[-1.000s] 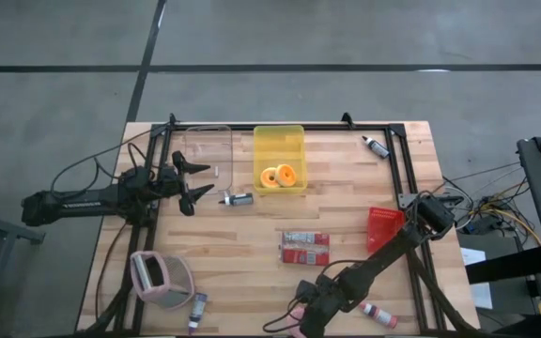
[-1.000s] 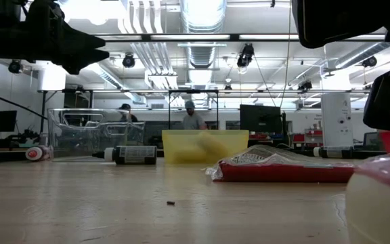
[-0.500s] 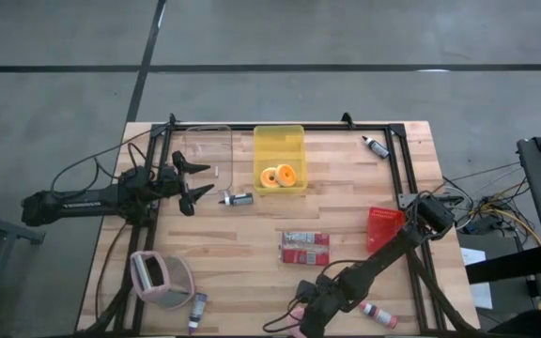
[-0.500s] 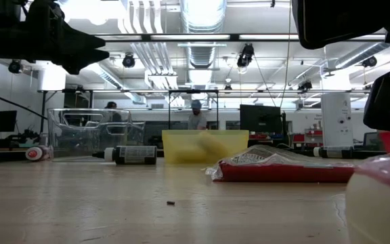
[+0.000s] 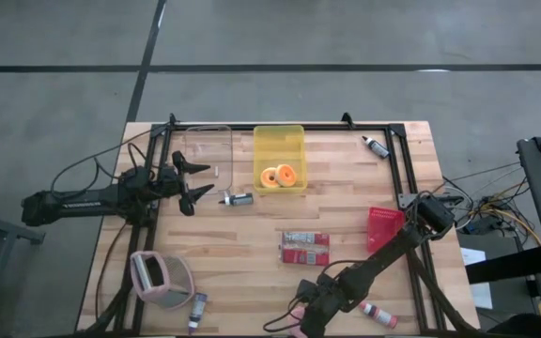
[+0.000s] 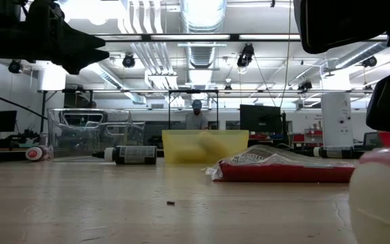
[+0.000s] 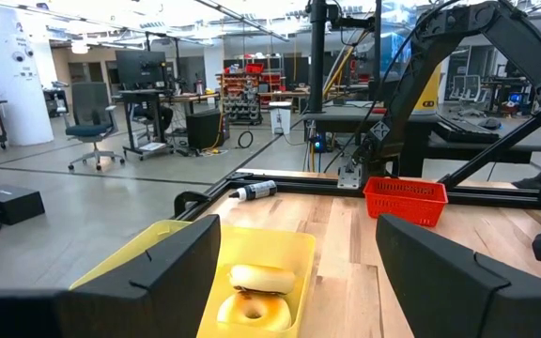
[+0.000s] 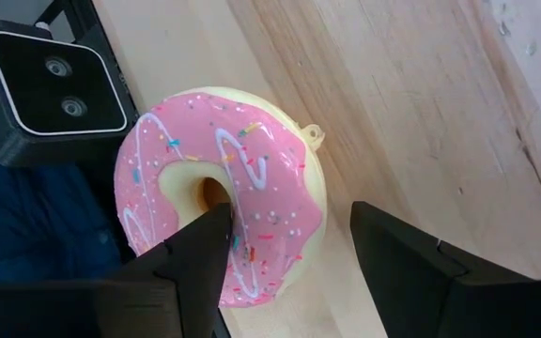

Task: Pick & Place Food Item
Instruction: Put the pink donut into the yellow bin

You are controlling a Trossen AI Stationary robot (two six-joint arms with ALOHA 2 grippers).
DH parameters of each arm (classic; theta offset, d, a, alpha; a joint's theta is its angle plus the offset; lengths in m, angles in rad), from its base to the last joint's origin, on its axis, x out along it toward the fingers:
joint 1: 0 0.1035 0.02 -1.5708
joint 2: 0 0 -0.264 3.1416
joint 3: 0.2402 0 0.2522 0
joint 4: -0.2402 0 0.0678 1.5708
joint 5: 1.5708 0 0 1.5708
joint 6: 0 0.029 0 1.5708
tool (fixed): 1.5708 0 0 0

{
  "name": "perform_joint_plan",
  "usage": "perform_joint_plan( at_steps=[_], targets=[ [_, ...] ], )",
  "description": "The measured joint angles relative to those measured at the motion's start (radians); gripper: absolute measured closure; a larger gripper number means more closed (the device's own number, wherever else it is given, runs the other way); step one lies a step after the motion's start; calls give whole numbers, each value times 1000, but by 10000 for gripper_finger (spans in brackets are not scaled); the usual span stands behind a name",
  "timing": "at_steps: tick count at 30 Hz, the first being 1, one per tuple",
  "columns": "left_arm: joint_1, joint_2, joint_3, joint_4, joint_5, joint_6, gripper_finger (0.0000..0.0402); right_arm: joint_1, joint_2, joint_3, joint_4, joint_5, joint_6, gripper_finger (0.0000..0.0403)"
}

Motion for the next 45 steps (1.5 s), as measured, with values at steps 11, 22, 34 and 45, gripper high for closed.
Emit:
perform_joint_plan(
  at_steps=[11, 22, 34, 45],
  targets=[
    [0, 0, 0, 0, 0, 0, 112, 0, 0, 0, 7, 0, 1, 204],
    [0, 0, 0, 0, 0, 0, 111, 0, 0, 0, 6, 0, 2, 262],
    [0, 0, 0, 0, 0, 0, 111, 0, 0, 0, 6, 0, 1, 292],
    [0, 0, 0, 0, 0, 0, 112, 0, 0, 0, 4, 1, 2, 297]
  ],
)
